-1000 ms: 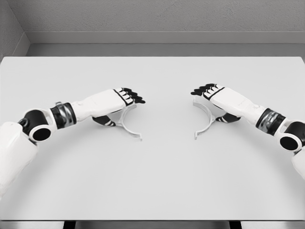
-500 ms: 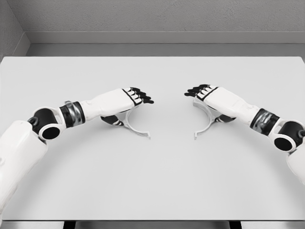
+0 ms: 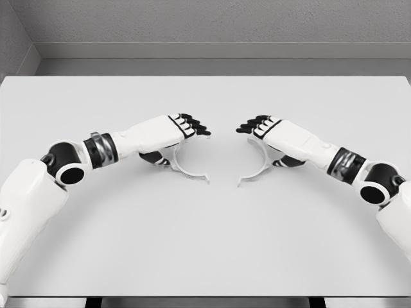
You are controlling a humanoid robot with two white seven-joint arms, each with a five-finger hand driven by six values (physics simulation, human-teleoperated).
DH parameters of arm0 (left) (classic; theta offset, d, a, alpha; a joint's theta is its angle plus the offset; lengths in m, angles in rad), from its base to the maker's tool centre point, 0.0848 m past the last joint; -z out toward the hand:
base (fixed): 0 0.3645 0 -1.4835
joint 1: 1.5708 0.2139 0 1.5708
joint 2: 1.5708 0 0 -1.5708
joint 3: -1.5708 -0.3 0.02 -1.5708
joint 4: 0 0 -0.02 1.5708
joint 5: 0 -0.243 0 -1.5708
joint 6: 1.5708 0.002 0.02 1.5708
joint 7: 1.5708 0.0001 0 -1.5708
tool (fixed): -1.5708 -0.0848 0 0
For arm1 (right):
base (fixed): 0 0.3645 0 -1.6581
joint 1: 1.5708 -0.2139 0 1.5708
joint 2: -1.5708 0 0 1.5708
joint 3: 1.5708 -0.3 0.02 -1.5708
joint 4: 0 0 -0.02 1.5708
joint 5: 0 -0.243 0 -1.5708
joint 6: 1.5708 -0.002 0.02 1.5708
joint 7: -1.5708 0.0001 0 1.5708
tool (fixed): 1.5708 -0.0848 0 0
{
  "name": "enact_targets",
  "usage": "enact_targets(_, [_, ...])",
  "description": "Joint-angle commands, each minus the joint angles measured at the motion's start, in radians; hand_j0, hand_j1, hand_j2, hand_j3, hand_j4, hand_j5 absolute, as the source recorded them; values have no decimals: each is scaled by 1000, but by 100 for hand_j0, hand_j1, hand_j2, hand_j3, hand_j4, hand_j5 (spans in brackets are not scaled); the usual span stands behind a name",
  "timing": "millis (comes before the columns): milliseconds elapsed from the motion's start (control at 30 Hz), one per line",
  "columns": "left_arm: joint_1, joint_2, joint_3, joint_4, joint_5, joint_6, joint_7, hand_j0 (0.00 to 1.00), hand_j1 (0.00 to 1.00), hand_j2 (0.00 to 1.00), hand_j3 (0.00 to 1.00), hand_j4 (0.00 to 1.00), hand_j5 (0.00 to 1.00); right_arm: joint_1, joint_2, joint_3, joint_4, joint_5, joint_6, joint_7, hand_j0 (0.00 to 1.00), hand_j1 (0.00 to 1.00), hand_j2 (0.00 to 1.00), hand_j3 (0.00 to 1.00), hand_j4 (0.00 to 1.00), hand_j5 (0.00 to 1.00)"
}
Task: Assemble PVC drainage pipe clamps
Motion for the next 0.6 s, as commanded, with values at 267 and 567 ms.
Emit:
enact_targets(267, [-32, 6, 9, 76, 14, 2, 2, 100, 100, 100, 100, 100, 100, -12, 28, 13, -1, -6, 1, 30, 100, 100, 100, 100, 100, 100])
enact_targets(567, [-75, 29, 16, 145, 17, 2, 7, 100, 100, 100, 100, 100, 100, -28, 51, 27, 4, -1, 1, 35, 100, 100, 100, 100, 100, 100])
